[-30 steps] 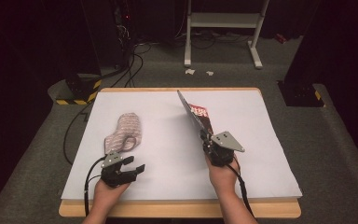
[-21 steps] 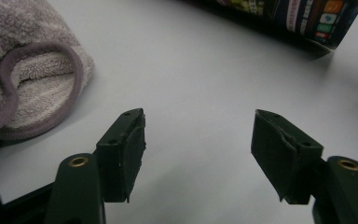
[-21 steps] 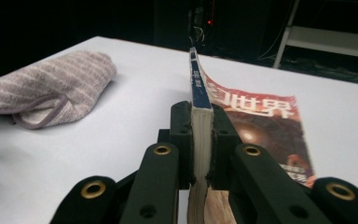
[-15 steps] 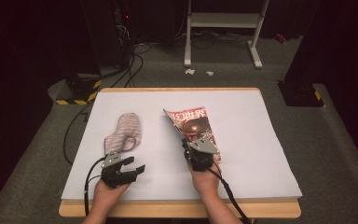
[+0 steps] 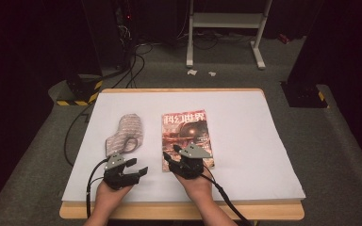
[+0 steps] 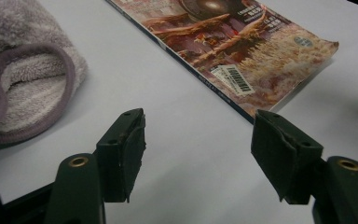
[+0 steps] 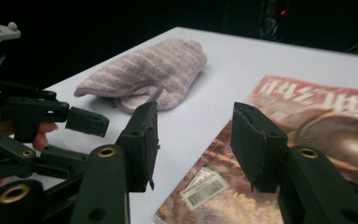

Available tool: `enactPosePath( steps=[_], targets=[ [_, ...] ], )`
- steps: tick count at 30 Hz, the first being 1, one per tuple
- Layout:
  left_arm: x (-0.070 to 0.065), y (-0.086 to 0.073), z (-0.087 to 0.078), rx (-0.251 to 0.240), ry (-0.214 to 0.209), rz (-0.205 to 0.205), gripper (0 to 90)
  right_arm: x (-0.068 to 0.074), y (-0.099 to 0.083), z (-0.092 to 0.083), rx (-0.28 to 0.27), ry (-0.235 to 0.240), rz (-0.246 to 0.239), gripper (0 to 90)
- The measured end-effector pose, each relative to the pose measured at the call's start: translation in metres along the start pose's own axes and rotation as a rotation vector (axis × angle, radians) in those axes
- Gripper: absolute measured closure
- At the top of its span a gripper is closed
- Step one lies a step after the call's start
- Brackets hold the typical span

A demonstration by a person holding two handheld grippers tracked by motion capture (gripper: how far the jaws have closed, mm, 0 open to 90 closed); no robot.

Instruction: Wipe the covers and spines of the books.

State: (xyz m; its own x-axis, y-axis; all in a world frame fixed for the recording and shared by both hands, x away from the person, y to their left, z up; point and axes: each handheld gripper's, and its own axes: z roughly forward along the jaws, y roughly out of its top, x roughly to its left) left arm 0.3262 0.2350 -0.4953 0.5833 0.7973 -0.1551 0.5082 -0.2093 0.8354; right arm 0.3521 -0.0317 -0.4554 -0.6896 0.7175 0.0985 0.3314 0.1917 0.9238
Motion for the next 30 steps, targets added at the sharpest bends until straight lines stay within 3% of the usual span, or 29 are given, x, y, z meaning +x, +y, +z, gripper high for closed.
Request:
enactPosePath(
  steps=[2, 4, 7, 12, 14, 17, 18, 22, 27, 30],
  targets=[
    [-0.004, 0.002, 0.000, 0.019, -0.002, 0.010, 35.3, -0.002, 0.002, -0.007, -0.008, -0.030, -0.014, 50.9],
    [-0.010, 0.004, 0.002, 0.033, -0.013, 0.027, 36.3, -0.013, 0.003, -0.017, 0.004, -0.077, -0.014, 50.5],
    [-0.023, 0.008, 0.009, 0.067, -0.010, 0.089, 38.5, -0.037, -0.004, -0.033, 0.021, -0.143, 0.010, 50.4],
    [-0.042, 0.019, 0.035, 0.136, -0.033, 0.157, 42.8, -0.068, -0.023, -0.057, 0.055, -0.212, 0.049, 50.4],
    [-0.047, 0.023, 0.046, 0.180, -0.051, 0.167, 50.4, -0.076, -0.031, -0.066, 0.069, -0.223, 0.067, 49.7],
    [-0.056, 0.025, 0.063, 0.242, 0.001, 0.210, 49.9, -0.085, -0.042, -0.080, 0.042, -0.246, 0.095, 49.9],
    [-0.057, 0.024, 0.065, 0.232, 0.008, 0.218, 49.0, -0.088, -0.044, -0.083, 0.052, -0.242, 0.101, 49.8],
    [-0.055, 0.025, 0.066, 0.225, 0.027, 0.207, 55.7, -0.095, -0.049, -0.092, 0.037, -0.255, 0.125, 50.1],
    [-0.049, 0.024, 0.064, 0.212, 0.030, 0.191, 62.0, -0.094, -0.049, -0.092, 0.034, -0.248, 0.123, 50.3],
    [-0.040, 0.024, 0.061, 0.206, 0.039, 0.158, 66.4, -0.093, -0.049, -0.090, 0.037, -0.246, 0.123, 50.3]
  ],
)
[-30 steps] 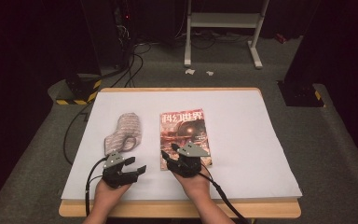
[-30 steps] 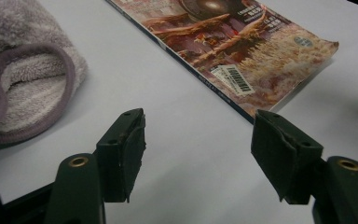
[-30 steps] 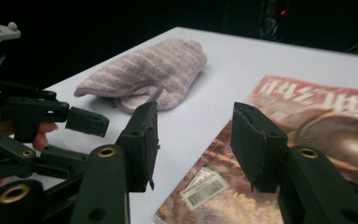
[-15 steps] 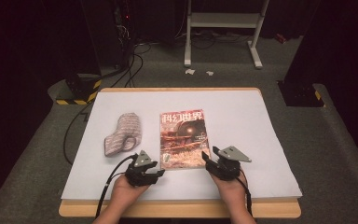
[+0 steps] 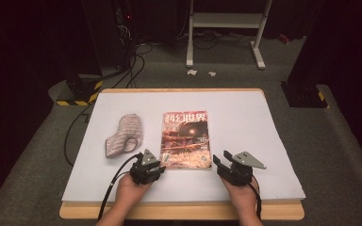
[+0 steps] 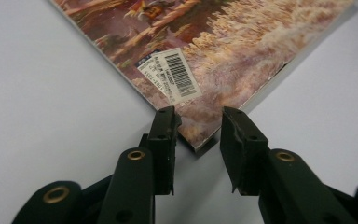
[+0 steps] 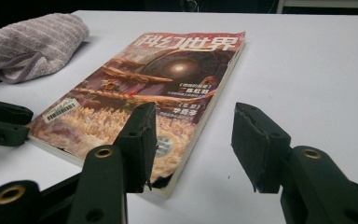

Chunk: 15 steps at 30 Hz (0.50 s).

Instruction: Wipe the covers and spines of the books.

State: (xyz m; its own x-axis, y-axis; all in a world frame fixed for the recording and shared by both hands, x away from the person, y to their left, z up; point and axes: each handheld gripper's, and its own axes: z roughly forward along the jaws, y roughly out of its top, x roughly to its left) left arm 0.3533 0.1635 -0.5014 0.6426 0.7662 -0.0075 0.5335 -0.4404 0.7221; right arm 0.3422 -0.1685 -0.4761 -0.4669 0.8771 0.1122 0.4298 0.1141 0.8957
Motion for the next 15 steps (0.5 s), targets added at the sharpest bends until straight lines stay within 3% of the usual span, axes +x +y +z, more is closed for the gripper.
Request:
enactPosePath(
  steps=[4, 6, 12, 15],
  targets=[
    [0.003, -0.002, -0.001, -0.014, -0.012, -0.017, 68.0, 0.000, -0.001, 0.003, 0.005, -0.001, 0.003, 50.3],
    [0.003, -0.003, -0.003, -0.028, -0.020, -0.023, 61.6, 0.001, -0.001, 0.004, 0.011, 0.001, 0.001, 50.3],
    [0.010, -0.009, -0.018, -0.094, -0.017, -0.023, 54.5, -0.001, -0.001, 0.004, 0.011, 0.002, -0.002, 50.0],
    [0.021, -0.016, -0.032, -0.143, -0.011, -0.070, 51.1, -0.005, -0.001, 0.003, 0.011, -0.003, 0.000, 49.7]
  ],
)
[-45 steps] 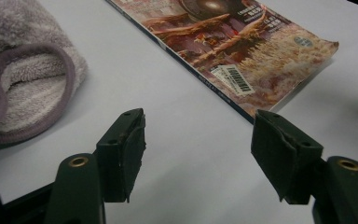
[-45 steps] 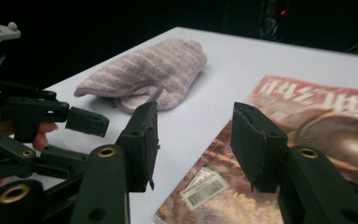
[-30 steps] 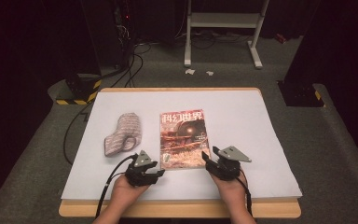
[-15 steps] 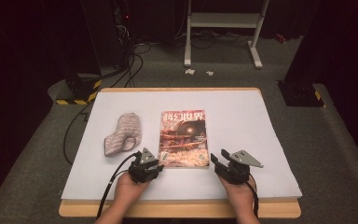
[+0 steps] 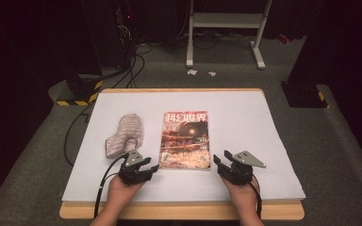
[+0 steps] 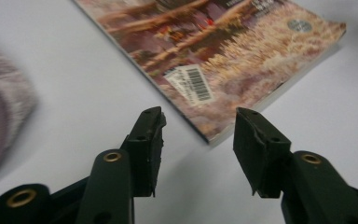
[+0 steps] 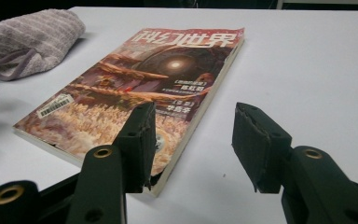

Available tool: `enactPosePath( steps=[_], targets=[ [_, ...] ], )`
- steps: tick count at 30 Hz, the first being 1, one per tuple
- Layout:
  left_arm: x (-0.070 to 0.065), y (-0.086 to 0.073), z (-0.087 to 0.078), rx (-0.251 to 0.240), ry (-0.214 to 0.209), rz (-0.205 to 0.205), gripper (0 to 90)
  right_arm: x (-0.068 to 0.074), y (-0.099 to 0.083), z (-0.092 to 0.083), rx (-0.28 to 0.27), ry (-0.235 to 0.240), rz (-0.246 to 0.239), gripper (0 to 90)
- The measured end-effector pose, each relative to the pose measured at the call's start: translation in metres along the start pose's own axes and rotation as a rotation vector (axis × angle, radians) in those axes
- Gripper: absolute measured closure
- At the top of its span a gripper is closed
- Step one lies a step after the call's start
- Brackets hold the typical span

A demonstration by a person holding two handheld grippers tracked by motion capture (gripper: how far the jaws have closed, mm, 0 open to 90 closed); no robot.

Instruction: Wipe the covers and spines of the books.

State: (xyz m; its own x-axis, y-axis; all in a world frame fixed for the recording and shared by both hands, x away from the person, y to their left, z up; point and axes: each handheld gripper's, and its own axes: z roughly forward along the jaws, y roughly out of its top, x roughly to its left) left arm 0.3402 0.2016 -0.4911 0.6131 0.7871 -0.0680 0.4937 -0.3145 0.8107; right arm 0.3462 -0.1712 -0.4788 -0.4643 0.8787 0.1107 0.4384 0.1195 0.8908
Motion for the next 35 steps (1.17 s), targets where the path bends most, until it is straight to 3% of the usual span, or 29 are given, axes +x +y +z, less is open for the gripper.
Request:
enactPosePath(
  steps=[3, 5, 6, 8, 10, 13, 16, 20, 35],
  targets=[
    [0.008, -0.003, -0.009, -0.026, 0.007, -0.019, 46.4, -0.003, 0.000, -0.001, 0.002, -0.006, 0.007, 49.5],
    [0.020, -0.007, -0.023, -0.051, 0.038, -0.033, 43.8, -0.009, 0.001, -0.002, 0.000, -0.018, 0.012, 49.5],
    [0.030, -0.010, -0.034, -0.071, 0.053, -0.064, 40.6, -0.014, 0.001, -0.003, 0.000, -0.031, 0.014, 49.5],
    [0.040, -0.013, -0.044, -0.091, 0.075, -0.089, 38.2, -0.018, 0.001, -0.003, 0.005, -0.044, 0.012, 49.4],
    [0.051, -0.017, -0.056, -0.119, 0.119, -0.114, 34.8, -0.023, 0.001, -0.005, 0.012, -0.078, 0.001, 47.1],
    [0.059, -0.020, -0.065, -0.153, 0.138, -0.153, 30.7, -0.033, 0.001, -0.006, 0.019, -0.123, -0.014, 46.8],
    [0.059, -0.021, -0.064, -0.146, 0.147, -0.142, 28.1, -0.043, 0.000, -0.009, 0.022, -0.168, -0.013, 46.4],
    [0.058, -0.021, -0.060, -0.132, 0.141, -0.128, 27.6, -0.052, 0.000, -0.011, 0.026, -0.193, 0.000, 45.8],
    [0.057, -0.019, -0.057, -0.126, 0.123, -0.126, 28.3, -0.051, -0.004, -0.011, 0.035, -0.191, -0.002, 45.3]
  ],
)
